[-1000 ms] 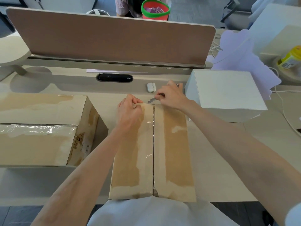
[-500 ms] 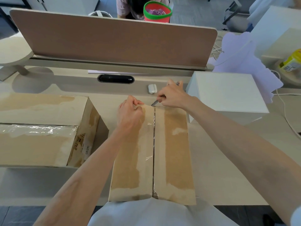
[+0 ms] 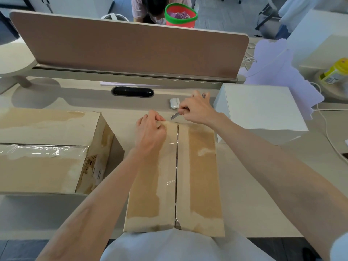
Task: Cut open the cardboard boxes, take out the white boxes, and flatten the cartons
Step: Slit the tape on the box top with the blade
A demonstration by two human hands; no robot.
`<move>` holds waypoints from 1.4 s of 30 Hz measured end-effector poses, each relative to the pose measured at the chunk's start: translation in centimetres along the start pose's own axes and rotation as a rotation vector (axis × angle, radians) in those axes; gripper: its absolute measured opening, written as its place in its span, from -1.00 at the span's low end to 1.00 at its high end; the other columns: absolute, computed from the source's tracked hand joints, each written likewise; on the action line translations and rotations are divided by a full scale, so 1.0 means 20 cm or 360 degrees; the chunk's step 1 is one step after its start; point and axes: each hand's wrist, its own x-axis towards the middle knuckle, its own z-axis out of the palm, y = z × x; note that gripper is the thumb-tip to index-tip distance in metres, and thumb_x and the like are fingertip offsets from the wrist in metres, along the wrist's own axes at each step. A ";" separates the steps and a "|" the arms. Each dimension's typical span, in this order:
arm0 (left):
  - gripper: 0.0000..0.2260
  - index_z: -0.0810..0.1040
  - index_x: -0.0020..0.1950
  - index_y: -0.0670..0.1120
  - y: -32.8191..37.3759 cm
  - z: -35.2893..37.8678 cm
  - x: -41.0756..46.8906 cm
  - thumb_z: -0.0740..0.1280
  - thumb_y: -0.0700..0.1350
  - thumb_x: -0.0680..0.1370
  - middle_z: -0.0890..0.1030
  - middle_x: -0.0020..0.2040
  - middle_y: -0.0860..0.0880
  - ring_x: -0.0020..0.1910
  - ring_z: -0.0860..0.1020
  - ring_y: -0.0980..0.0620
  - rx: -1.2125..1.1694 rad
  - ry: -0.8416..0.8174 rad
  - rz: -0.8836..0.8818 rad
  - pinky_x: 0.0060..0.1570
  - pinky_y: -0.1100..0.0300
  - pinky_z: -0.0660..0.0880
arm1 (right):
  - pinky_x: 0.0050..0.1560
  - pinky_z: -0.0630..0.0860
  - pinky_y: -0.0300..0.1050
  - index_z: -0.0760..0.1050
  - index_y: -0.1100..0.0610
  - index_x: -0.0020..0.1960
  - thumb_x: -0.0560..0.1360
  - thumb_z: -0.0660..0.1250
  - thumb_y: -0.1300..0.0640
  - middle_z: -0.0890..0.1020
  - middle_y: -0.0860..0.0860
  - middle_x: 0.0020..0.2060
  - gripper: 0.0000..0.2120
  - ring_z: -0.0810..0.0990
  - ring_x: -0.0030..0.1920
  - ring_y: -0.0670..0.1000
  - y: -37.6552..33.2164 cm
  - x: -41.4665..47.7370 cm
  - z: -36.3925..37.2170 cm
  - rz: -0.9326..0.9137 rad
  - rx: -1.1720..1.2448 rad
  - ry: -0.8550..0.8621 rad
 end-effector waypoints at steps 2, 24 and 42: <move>-0.83 0.31 -0.09 -0.03 0.01 -0.01 -0.01 0.21 -0.24 0.40 0.59 -0.07 0.17 -0.08 0.46 0.09 -0.0034 0.0002 -0.0030 0.13 0.17 0.28 | -0.25 -0.05 -0.04 0.57 0.09 -0.24 0.40 0.22 0.20 0.64 0.00 -0.25 -0.83 0.23 -0.05 0.02 -0.02 0.00 0.02 -0.0007 -0.0025 -0.0040; -0.81 0.30 -0.10 -0.06 0.03 -0.03 -0.02 0.20 -0.29 0.38 0.59 -0.05 0.14 -0.08 0.41 0.08 -0.0041 -0.0023 -0.0026 0.19 0.13 0.28 | -0.11 0.05 -0.01 0.44 0.05 -0.37 0.39 0.18 0.24 0.51 -0.12 -0.37 -0.80 0.26 -0.03 0.04 0.00 -0.02 -0.02 0.0078 0.0010 -0.0028; -0.85 0.28 -0.12 -0.05 0.01 -0.01 0.00 0.17 -0.26 0.39 0.60 -0.07 0.16 -0.09 0.44 0.07 -0.0020 0.0015 -0.0021 0.16 0.14 0.29 | -0.09 0.11 0.01 0.37 0.07 -0.40 0.36 0.16 0.27 0.32 -0.11 -0.45 -0.80 0.26 0.00 0.06 0.02 0.02 -0.02 0.0030 -0.0092 -0.0285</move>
